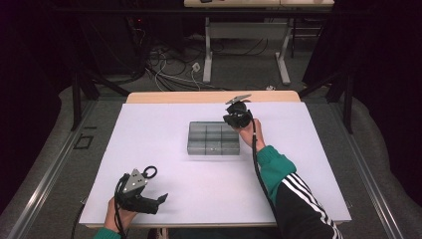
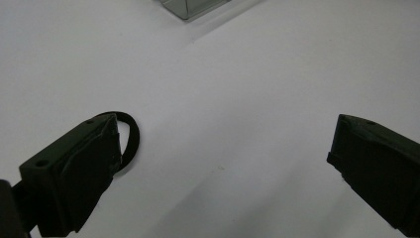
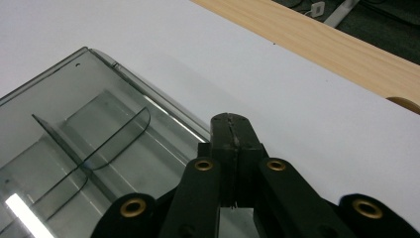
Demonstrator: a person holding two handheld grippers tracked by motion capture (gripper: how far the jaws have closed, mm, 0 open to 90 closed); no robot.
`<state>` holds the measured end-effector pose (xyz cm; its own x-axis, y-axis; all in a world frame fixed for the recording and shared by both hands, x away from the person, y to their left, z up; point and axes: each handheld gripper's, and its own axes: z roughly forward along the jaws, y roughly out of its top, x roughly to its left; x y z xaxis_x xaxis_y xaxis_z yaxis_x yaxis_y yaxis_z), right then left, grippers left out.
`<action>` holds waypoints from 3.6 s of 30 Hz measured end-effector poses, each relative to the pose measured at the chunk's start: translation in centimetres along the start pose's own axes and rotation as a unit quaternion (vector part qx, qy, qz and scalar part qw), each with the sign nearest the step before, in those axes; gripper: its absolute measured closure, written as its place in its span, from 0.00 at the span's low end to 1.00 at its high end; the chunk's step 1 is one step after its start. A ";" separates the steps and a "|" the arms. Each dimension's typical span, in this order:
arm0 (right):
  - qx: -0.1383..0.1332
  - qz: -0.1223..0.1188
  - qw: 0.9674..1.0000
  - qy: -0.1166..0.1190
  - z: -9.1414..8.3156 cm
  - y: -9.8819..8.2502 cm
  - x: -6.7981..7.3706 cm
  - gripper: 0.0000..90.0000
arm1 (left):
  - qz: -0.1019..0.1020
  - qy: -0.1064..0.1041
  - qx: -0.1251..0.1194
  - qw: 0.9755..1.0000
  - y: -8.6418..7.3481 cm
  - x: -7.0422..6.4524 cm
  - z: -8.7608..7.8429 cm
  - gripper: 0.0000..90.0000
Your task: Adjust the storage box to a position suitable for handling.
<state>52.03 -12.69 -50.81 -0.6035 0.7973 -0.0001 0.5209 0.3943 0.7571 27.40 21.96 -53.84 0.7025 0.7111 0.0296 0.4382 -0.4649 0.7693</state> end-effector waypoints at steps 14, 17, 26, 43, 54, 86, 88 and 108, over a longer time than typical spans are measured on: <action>0.023 -0.003 1.000 -0.011 2.2 1.2 0.3 1.00 | 0.001 -0.001 0.001 1.000 0.0 0.0 0.0 0.00; 0.032 0.003 0.999 -0.020 2.7 1.1 0.5 1.00 | 0.000 -0.002 0.002 1.000 0.0 0.0 0.0 0.00; 0.035 0.002 0.999 -0.026 3.4 1.1 0.5 1.00 | 0.002 -0.004 0.001 1.000 0.0 0.0 0.0 0.00; 0.039 -0.007 0.999 -0.035 4.0 1.2 1.4 1.00 | 0.002 -0.004 0.003 1.000 0.0 -0.1 0.0 0.00; 0.044 -0.023 0.998 -0.026 4.1 1.5 2.3 1.00 | 0.002 -0.004 0.002 1.000 0.0 -0.1 0.0 0.00; 0.051 -0.021 0.998 -0.009 3.1 0.6 3.4 1.00 | 0.004 -0.006 0.004 1.000 0.0 -0.1 0.0 0.00; 0.058 -0.019 0.998 -0.009 2.9 0.6 3.5 1.00 | 0.004 -0.007 0.005 1.000 0.0 -0.1 0.0 0.00; 0.048 -0.008 0.999 0.001 2.2 -0.2 4.3 1.00 | 0.004 -0.005 0.004 1.000 0.0 -0.1 0.1 0.00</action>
<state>50.67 -8.29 -52.41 -0.6140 0.7892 -0.0102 0.5668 0.4499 0.6902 27.40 21.84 -53.88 0.7122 0.7014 0.0294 0.4366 -0.4753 0.7639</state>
